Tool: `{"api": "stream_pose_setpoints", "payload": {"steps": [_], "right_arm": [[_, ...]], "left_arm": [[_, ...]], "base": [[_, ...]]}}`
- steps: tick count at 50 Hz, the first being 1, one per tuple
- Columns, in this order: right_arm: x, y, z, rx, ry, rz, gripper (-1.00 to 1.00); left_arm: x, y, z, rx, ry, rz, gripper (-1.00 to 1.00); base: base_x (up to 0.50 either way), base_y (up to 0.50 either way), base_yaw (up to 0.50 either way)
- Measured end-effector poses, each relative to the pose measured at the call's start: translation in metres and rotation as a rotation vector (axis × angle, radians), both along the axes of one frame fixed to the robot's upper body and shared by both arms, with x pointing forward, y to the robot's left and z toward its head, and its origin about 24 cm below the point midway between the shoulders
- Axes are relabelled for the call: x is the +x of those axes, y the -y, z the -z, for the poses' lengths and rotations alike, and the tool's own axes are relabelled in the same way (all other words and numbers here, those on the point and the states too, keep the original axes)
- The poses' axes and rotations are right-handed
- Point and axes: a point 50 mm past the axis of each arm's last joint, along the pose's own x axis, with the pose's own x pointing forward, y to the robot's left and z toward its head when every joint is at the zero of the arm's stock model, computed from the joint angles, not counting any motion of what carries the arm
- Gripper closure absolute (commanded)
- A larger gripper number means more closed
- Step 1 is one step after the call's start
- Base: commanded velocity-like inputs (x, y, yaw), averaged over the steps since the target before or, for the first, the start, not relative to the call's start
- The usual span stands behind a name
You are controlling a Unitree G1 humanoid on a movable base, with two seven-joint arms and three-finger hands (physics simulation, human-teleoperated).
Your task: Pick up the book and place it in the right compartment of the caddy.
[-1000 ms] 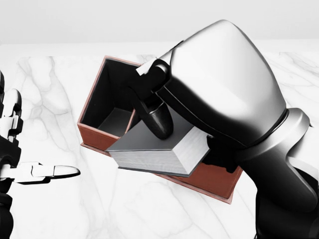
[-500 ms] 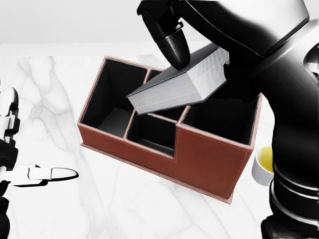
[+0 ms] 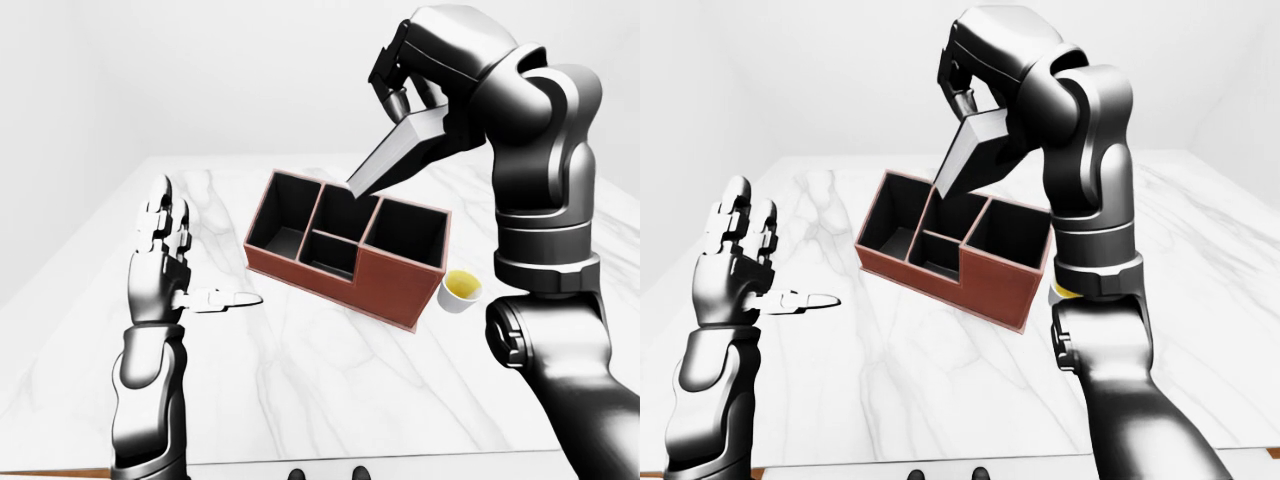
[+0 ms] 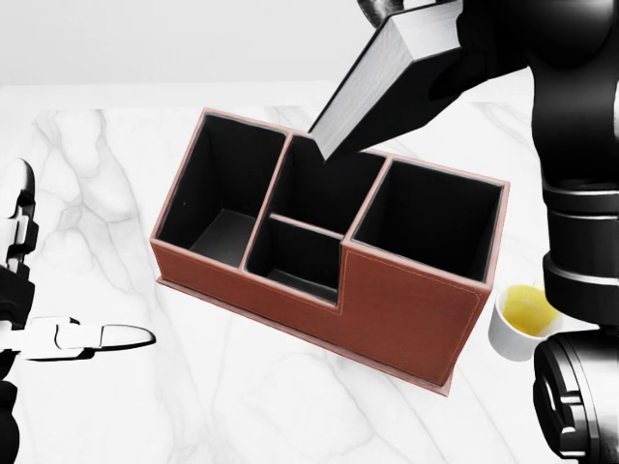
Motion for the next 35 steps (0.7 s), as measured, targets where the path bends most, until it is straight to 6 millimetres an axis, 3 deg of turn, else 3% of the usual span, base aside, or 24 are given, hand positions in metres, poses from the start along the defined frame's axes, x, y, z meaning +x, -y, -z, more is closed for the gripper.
{"api": "stream_pose_setpoints", "payload": {"steps": [21,35], "right_arm": [[0.050,0.007,0.034,-0.076,-0.259,0.160,1.00],[0.073,0.015,0.062,-0.105,-0.306,0.264,1.00]], "left_arm": [[0.001,0.002,0.002,-0.001,-0.011,0.002,-1.00],[0.002,0.001,0.006,-0.005,-0.026,0.000,-1.00]], "base": [[0.00,0.00,0.00],[0.00,0.00,0.00]]}}
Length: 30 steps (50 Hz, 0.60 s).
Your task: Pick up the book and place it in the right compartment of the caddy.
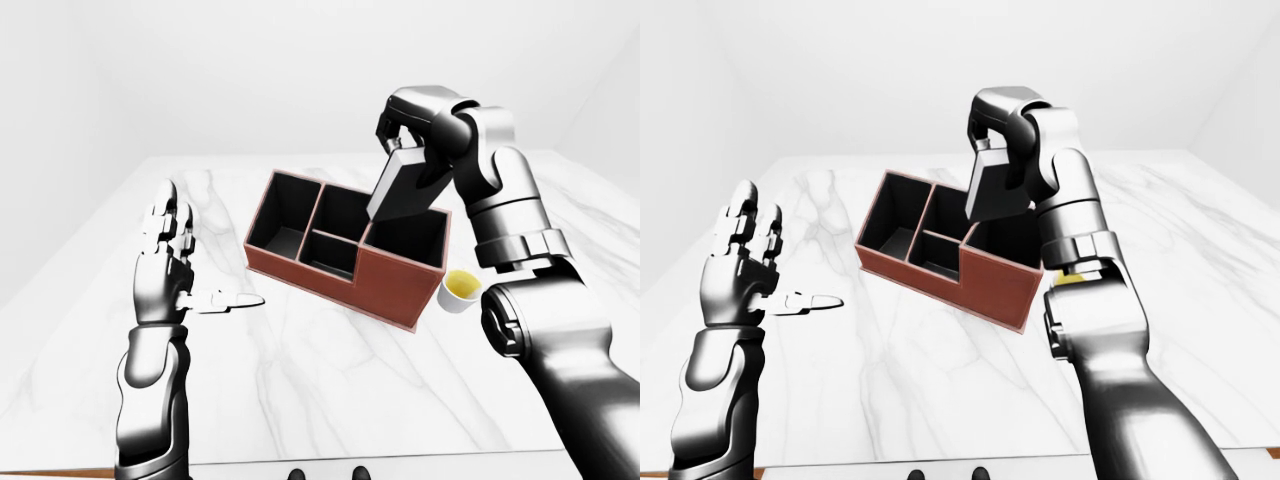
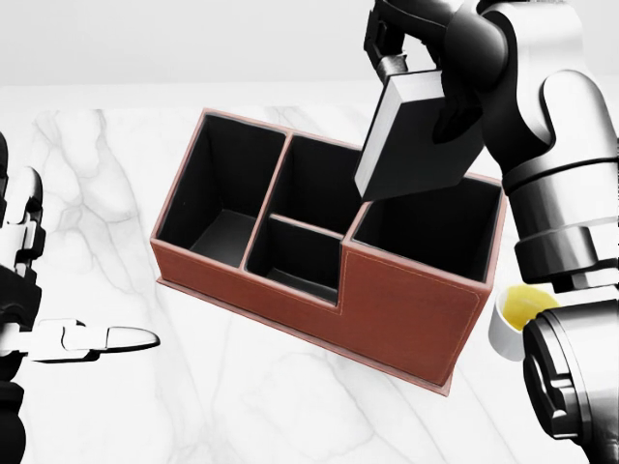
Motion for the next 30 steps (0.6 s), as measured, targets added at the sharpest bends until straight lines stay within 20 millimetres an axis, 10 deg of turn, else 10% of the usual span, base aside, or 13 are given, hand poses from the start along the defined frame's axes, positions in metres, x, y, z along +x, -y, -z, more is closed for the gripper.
{"api": "stream_pose_setpoints", "payload": {"steps": [30], "right_arm": [[0.021,0.014,0.041,-0.073,0.004,0.123,1.00]], "left_arm": [[0.001,-0.002,0.005,-0.004,-0.021,-0.003,-1.00]], "base": [[0.00,0.00,0.00]]}}
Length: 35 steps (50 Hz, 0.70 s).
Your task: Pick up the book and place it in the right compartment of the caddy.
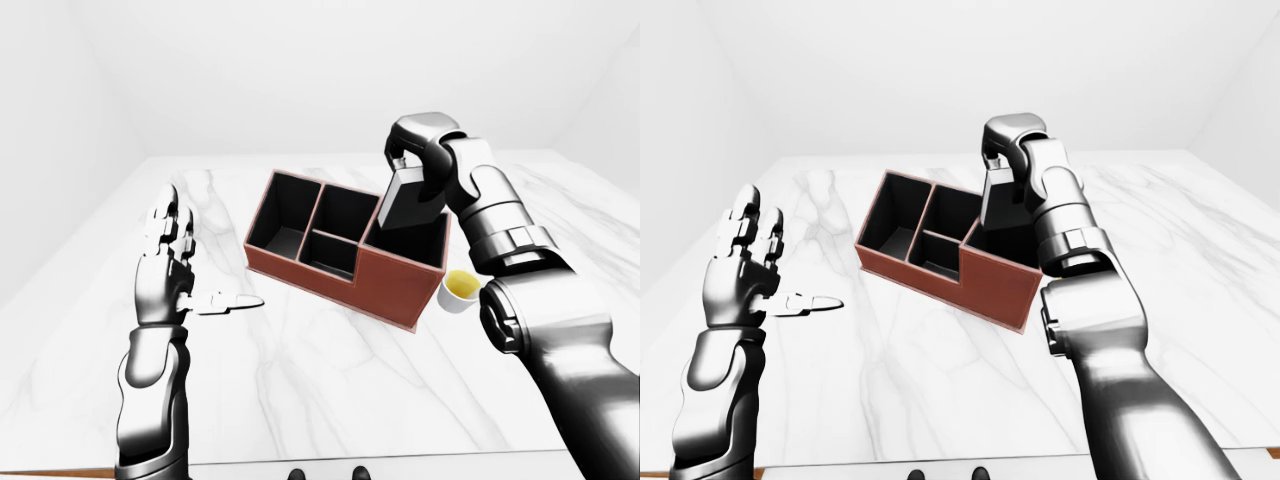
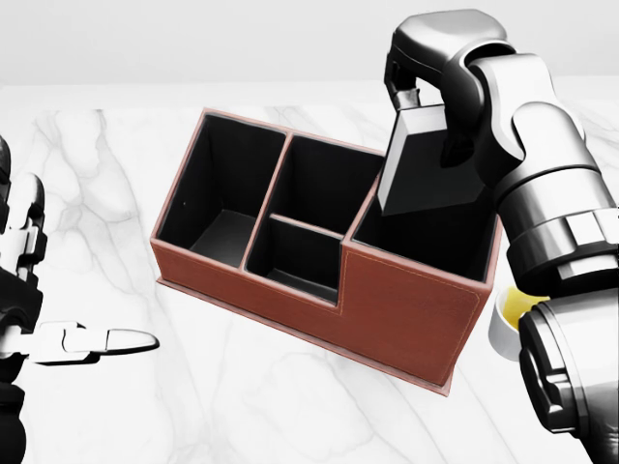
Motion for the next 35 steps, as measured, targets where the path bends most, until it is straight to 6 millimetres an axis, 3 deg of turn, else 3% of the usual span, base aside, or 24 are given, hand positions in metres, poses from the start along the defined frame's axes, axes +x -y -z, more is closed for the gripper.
{"api": "stream_pose_setpoints", "payload": {"steps": [35], "right_arm": [[0.005,0.005,0.040,-0.037,-0.020,0.039,1.00]], "left_arm": [[-0.002,-0.002,0.007,-0.002,-0.028,0.000,-1.00]], "base": [[0.00,0.00,0.00]]}}
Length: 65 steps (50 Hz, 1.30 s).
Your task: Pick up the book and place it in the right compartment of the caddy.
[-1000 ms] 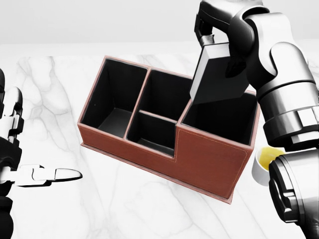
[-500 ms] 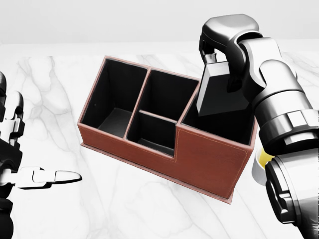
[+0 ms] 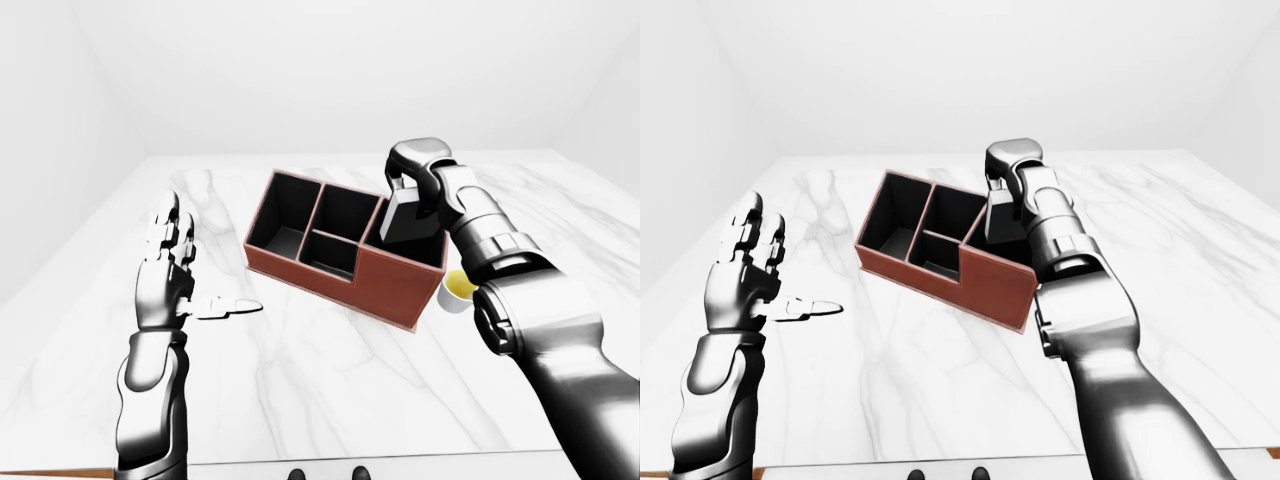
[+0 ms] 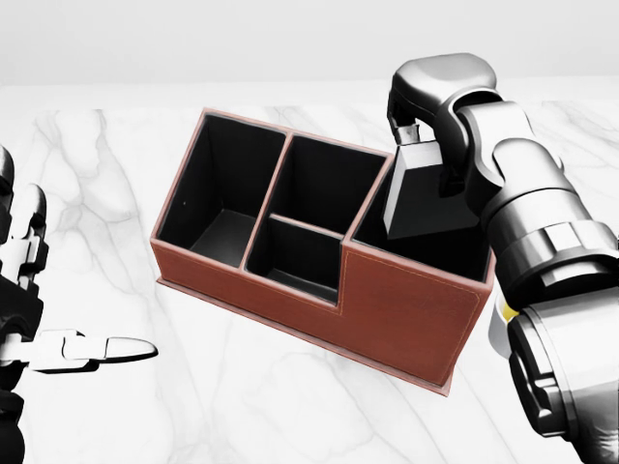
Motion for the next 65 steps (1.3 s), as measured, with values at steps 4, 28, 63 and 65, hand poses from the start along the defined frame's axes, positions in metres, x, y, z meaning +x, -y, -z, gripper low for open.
{"api": "stream_pose_setpoints", "payload": {"steps": [4,28,63,65], "right_arm": [[0.000,0.000,0.004,-0.001,-0.005,0.001,1.00],[-0.002,0.002,0.028,-0.001,-0.030,0.009,1.00],[-0.004,0.004,0.044,-0.026,-0.029,0.012,1.00],[-0.004,0.004,0.045,-0.026,-0.030,0.012,1.00]], "left_arm": [[0.000,0.000,0.000,0.000,-0.001,0.000,-1.00],[-0.005,-0.001,0.002,0.001,-0.007,0.004,-1.00],[-0.007,-0.002,0.007,-0.003,-0.027,0.004,-1.00],[-0.008,-0.002,0.007,-0.003,-0.027,0.005,-1.00]], "base": [[0.00,0.00,0.00],[0.00,0.00,0.00],[0.00,0.00,0.00],[0.00,0.00,0.00]]}}
